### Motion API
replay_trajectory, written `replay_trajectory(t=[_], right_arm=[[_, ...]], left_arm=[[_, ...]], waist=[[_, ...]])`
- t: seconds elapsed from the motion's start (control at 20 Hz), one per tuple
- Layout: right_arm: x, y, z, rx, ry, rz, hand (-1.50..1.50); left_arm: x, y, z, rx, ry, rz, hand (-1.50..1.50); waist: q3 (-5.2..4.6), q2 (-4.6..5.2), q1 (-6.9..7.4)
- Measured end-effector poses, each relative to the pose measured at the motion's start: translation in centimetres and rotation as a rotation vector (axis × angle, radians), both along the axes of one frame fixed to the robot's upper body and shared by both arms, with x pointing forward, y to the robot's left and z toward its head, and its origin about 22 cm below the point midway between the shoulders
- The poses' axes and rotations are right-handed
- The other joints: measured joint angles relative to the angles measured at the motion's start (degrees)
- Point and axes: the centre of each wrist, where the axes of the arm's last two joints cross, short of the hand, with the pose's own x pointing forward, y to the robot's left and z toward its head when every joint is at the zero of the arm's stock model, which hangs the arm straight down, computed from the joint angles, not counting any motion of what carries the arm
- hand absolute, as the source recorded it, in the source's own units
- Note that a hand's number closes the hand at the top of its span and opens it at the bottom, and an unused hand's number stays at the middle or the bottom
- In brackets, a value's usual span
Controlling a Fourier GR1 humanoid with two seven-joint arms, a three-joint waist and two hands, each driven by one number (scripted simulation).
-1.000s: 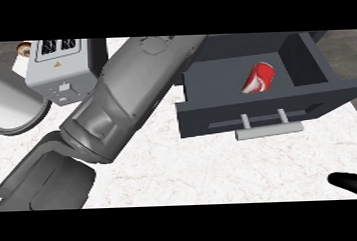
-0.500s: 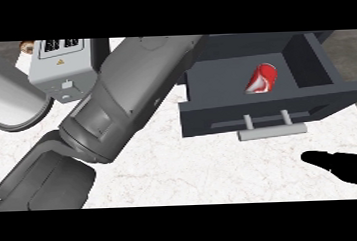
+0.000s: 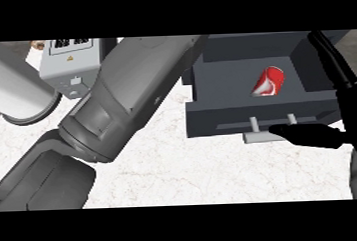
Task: Pick up the can, place it into the drawer and close the drawer
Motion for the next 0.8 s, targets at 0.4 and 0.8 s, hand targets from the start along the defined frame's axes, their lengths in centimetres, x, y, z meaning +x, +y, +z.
replay_trajectory(t=[0.4,0.8], right_arm=[[4.4,2.3,-3.9,-0.213,0.03,-0.05,-1.5],[9.1,4.0,-8.1,-0.323,0.022,-0.096,-1.5]], left_arm=[[0.5,0.8,0.2,0.014,0.006,-0.017,-1.5],[1.0,2.6,0.9,-0.002,0.011,-0.016,-1.5]], waist=[[-0.05,-0.53,2.1],[-0.08,-1.05,3.98]])
